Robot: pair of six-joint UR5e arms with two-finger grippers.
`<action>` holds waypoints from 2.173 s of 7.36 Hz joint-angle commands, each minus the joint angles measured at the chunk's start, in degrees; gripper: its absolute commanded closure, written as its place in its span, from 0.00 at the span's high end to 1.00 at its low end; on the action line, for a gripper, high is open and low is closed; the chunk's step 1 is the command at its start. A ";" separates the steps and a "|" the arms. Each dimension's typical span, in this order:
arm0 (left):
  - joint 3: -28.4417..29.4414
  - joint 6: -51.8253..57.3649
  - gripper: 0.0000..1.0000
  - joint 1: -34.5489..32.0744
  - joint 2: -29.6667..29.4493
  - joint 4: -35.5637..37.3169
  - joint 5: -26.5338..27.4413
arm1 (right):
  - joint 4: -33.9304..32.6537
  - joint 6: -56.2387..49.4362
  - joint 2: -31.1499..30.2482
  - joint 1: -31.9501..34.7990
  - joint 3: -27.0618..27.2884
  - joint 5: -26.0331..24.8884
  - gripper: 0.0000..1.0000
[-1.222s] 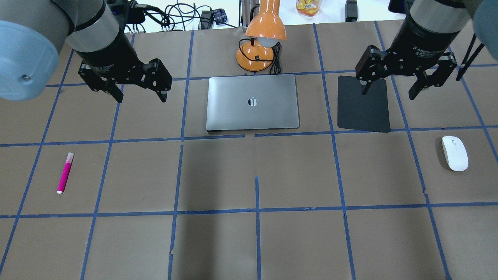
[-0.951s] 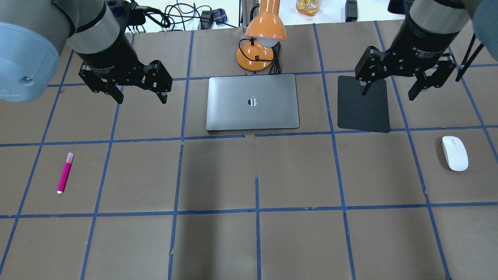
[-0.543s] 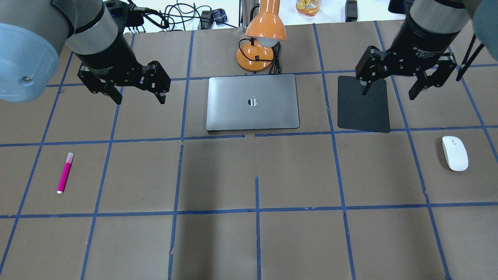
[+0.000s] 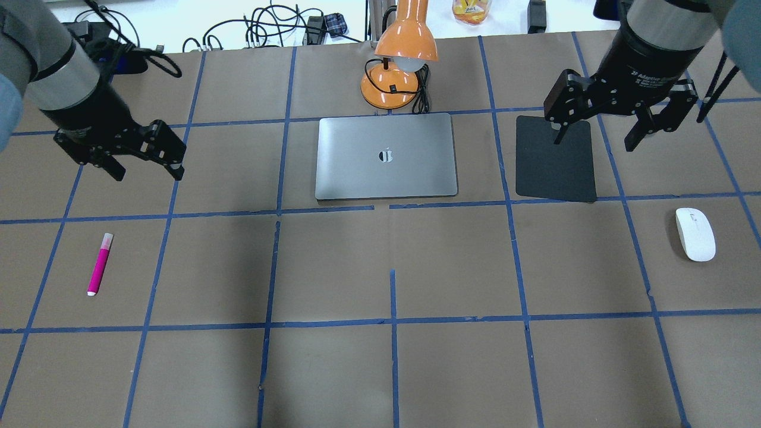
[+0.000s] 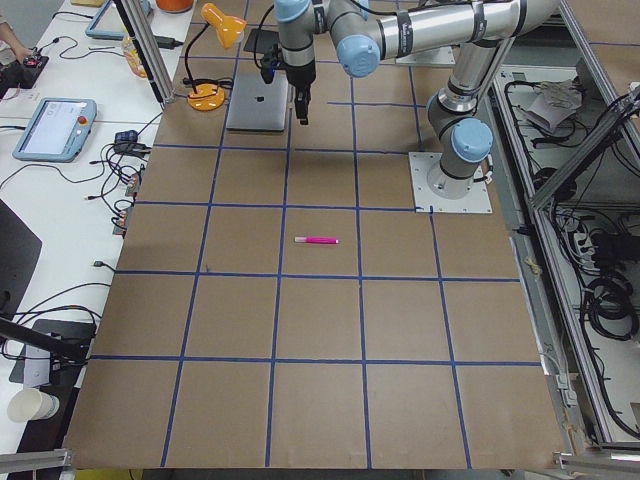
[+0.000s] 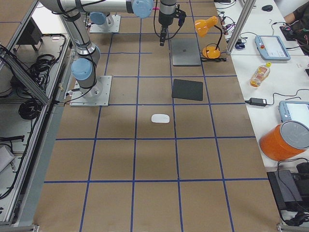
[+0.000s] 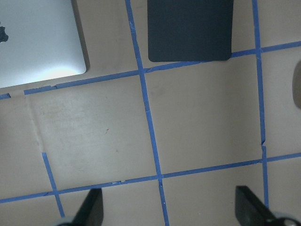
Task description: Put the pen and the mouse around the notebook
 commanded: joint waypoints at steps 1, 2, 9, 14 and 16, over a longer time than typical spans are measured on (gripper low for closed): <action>-7.70 14.34 1.00 10.93 -1.99 11.68 0.16 | 0.35 -0.30 1.38 -2.68 0.33 0.16 1.00; -12.18 18.14 1.00 13.75 -3.13 18.97 0.07 | 0.18 -0.30 1.57 -4.70 0.34 0.42 1.00; -21.36 26.18 0.86 22.83 -17.90 45.93 -0.54 | -9.40 -12.39 7.90 -20.51 3.84 -7.23 1.00; -21.28 26.00 0.00 23.89 -19.49 48.31 -0.63 | -31.61 -34.83 15.37 -29.86 14.91 -5.03 1.00; -21.10 25.92 0.00 23.89 -19.49 48.05 -0.72 | -35.23 -38.17 16.42 -29.95 17.46 -4.94 1.00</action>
